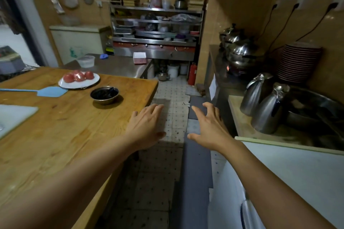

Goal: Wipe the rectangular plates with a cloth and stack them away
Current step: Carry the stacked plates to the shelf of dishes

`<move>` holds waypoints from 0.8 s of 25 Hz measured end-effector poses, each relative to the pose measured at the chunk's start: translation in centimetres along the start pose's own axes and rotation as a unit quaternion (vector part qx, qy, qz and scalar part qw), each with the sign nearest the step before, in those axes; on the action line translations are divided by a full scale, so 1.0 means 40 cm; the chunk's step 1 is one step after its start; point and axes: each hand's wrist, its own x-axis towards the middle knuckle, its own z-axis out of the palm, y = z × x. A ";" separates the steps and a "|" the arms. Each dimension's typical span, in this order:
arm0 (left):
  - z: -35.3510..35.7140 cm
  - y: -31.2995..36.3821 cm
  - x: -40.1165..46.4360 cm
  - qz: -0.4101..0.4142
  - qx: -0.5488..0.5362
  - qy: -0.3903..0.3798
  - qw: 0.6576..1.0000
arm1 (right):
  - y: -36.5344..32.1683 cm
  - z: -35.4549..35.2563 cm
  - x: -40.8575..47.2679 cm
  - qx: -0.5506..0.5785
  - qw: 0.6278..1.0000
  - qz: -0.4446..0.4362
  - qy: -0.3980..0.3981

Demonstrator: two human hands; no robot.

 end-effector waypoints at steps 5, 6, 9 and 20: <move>0.064 -0.095 0.280 -0.007 0.000 -0.004 1.000 | 0.090 0.059 0.284 0.010 1.000 -0.008 -0.025; 0.080 -0.116 0.350 -0.003 -0.002 -0.001 1.000 | 0.108 0.072 0.351 0.013 0.999 -0.010 -0.029; 0.113 -0.179 0.576 0.003 -0.002 0.005 1.000 | 0.154 0.098 0.567 0.019 0.999 -0.011 -0.025; 0.191 -0.371 1.269 -0.013 -0.003 -0.021 1.000 | 0.370 0.181 1.255 0.013 0.999 -0.002 -0.029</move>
